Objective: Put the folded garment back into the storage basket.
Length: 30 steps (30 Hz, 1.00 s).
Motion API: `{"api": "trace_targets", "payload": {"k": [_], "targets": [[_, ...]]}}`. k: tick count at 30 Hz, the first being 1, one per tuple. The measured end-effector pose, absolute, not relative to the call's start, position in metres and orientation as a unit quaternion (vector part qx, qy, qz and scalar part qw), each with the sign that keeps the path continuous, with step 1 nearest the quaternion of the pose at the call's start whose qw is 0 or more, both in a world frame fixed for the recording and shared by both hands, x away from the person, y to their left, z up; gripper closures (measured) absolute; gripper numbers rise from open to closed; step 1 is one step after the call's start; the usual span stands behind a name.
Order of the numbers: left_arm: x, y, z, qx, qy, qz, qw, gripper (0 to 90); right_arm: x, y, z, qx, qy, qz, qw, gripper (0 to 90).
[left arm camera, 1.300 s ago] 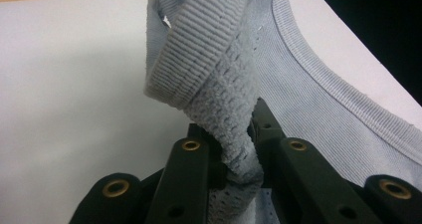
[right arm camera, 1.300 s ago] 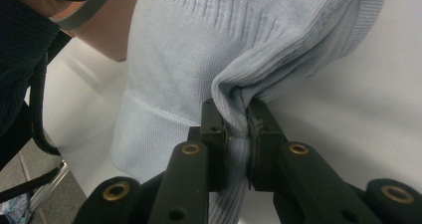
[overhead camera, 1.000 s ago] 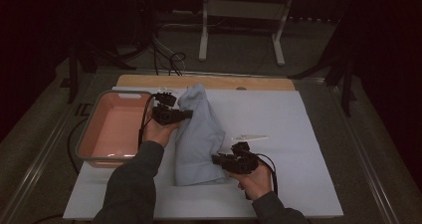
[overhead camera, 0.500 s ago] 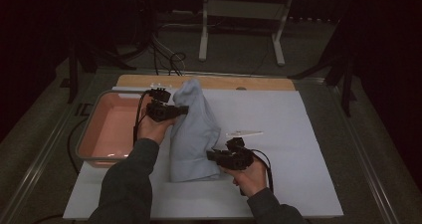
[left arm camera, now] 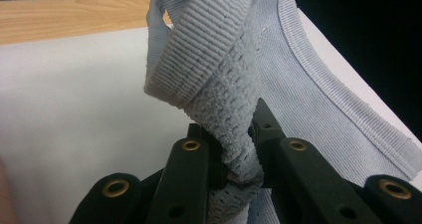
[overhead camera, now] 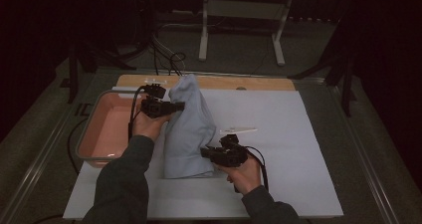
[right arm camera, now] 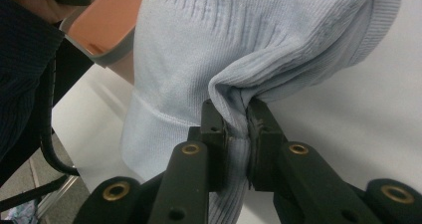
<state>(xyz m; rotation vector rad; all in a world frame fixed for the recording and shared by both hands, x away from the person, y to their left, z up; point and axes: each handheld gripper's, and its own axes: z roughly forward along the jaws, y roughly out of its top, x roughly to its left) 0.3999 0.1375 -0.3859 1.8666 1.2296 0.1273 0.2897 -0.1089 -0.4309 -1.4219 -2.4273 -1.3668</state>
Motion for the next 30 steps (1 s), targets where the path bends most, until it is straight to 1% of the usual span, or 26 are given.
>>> {"api": "trace_targets", "payload": {"k": [6, 15, 30], "targets": [[0.401, 0.144, -0.380, 0.753, 0.491, 0.055, 0.434, 82.4, 0.292, -0.103, -0.427, -0.452, -0.776, -0.441, 0.008, 80.7], [0.403, 0.154, -0.367, 0.741, 0.495, 0.052, 0.450, 82.4, 0.295, -0.095, -0.418, -0.446, -0.774, -0.450, 0.005, 80.7], [0.409, 0.165, -0.354, 0.739, 0.498, 0.058, 0.449, 82.4, 0.304, -0.078, -0.405, -0.442, -0.773, -0.456, 0.006, 80.7]]}}
